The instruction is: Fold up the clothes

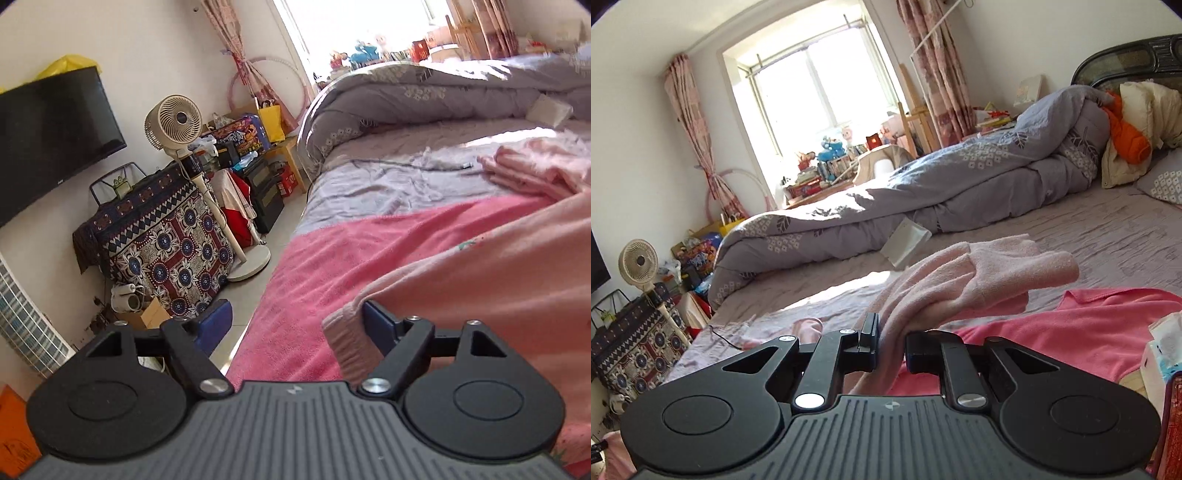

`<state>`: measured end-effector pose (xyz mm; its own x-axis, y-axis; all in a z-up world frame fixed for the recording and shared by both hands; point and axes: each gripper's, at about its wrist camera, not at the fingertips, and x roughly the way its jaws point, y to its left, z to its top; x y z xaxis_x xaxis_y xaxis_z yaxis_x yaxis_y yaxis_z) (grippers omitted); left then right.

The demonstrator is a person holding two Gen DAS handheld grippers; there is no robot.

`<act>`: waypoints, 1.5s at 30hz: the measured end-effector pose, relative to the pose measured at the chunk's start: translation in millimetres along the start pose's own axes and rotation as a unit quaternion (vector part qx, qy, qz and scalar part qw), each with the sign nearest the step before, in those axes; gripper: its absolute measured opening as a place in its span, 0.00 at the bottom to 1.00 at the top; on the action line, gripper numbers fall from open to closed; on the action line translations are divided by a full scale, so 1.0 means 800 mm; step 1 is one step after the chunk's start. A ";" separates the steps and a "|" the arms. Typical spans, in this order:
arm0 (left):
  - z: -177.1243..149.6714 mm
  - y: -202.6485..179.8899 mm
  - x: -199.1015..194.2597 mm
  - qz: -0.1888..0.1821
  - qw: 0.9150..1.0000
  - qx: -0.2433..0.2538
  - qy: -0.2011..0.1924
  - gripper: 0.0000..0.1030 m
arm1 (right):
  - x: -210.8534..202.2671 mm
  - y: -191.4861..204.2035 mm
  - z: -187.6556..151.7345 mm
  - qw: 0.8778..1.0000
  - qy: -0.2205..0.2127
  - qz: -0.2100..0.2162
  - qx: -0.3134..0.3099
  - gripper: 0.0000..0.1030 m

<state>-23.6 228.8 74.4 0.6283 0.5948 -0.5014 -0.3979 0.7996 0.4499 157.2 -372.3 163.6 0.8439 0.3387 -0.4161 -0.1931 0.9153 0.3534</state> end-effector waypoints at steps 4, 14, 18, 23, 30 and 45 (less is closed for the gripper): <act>-0.014 -0.062 0.035 0.027 0.992 0.120 0.030 0.79 | 0.063 -0.030 -0.067 0.998 0.055 -0.025 -0.009 0.15; 0.026 0.071 0.045 -0.100 0.977 -0.170 0.085 1.00 | 0.122 -0.100 -0.174 0.992 0.089 -0.029 0.082 0.15; 0.016 0.074 0.030 -0.036 0.988 -0.118 0.090 0.99 | 0.122 -0.104 -0.171 0.992 0.088 -0.024 0.092 0.15; -0.016 0.083 -0.002 -0.042 0.989 -0.105 0.097 0.97 | 0.123 -0.108 -0.168 0.991 0.087 -0.018 0.103 0.15; -0.077 0.046 -0.051 -0.120 0.982 -0.111 0.093 1.00 | 0.124 -0.107 -0.168 0.991 0.086 -0.018 0.103 0.15; -0.085 0.009 -0.063 -0.147 0.973 -0.172 0.038 0.27 | 0.125 -0.107 -0.168 0.991 0.086 -0.021 0.098 0.15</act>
<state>-104.1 210.2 52.5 0.7028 0.3303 -0.6300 -0.4171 0.9088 0.0111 190.5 -387.3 -20.8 0.7483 0.3493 -0.5640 -0.0454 0.8751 0.4818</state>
